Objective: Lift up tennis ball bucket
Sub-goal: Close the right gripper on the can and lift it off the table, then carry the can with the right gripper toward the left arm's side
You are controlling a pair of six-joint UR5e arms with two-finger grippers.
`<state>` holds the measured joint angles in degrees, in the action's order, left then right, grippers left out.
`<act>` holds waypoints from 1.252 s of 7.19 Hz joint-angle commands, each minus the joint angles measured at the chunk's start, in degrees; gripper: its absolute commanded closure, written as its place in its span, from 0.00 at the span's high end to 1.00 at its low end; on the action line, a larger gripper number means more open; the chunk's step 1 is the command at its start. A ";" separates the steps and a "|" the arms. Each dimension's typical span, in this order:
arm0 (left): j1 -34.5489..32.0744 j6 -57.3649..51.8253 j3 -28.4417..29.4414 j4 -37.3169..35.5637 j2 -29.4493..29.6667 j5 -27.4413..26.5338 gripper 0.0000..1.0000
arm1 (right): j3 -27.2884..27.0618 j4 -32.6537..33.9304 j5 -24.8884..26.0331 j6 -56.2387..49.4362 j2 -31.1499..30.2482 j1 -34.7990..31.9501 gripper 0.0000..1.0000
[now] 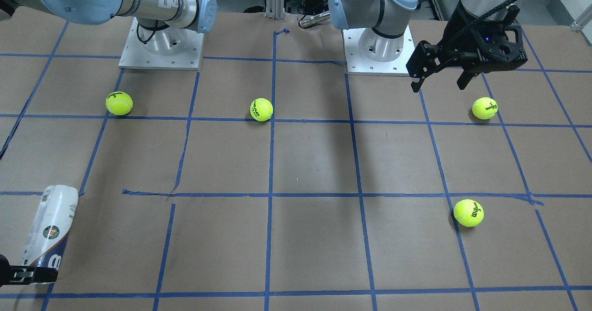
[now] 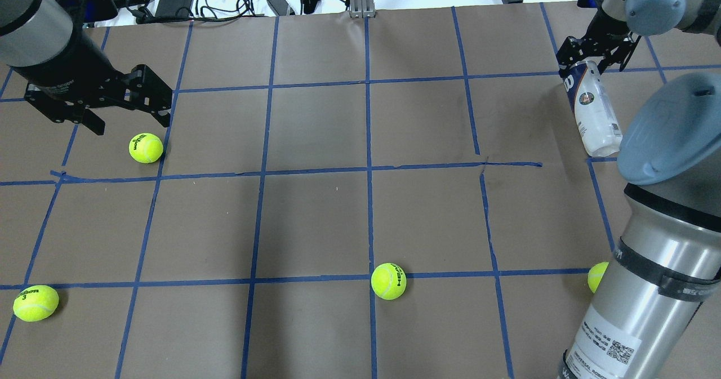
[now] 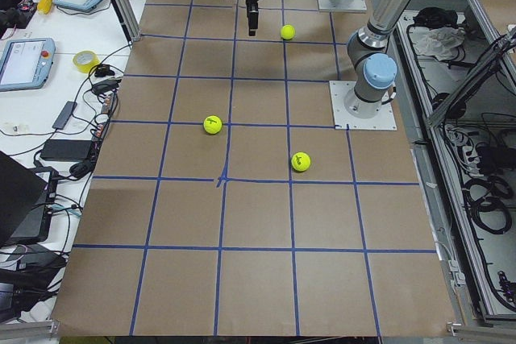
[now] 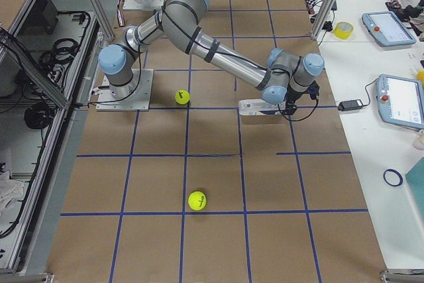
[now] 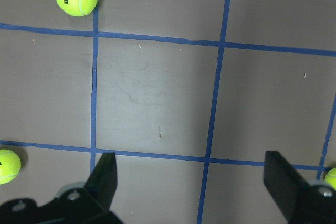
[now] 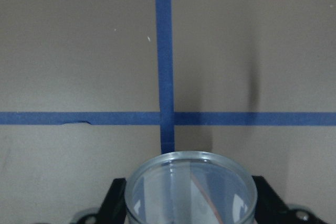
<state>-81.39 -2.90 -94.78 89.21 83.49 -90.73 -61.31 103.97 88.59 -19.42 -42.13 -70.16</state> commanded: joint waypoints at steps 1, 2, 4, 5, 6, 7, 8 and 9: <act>0.00 0.00 0.03 0.00 0.00 -0.07 1.00 | 0.14 -0.52 -0.17 1.84 -1.81 -1.11 0.49; 0.00 0.00 0.03 0.00 0.00 -0.07 1.00 | 0.14 -0.61 0.01 1.85 -3.04 -3.56 0.43; 0.00 0.00 -0.06 0.00 0.00 0.02 1.00 | 0.40 0.00 -1.30 1.32 -6.02 -12.83 0.38; 0.00 0.00 -0.06 -0.09 0.00 0.02 1.00 | 0.23 -0.09 -0.44 0.19 -7.69 -18.55 0.38; 0.00 0.00 -0.06 -0.09 0.00 0.02 1.00 | 0.05 0.09 -1.13 -10.00 -7.36 -22.18 0.36; 0.00 0.00 -0.06 0.00 0.00 0.02 1.00 | 0.14 0.70 -1.48 -18.63 -7.62 -24.04 0.34; 0.00 0.00 -0.06 0.00 0.00 0.02 1.00 | 0.14 1.57 -1.40 -29.68 -7.27 -28.15 0.32; 0.00 0.00 -0.06 0.00 0.00 0.02 1.00 | 0.05 6.02 -1.31 -33.36 -7.18 -32.54 0.30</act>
<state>-81.39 -2.90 -94.83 89.20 83.49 -90.70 -61.20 106.20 87.24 -44.81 -49.42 -97.47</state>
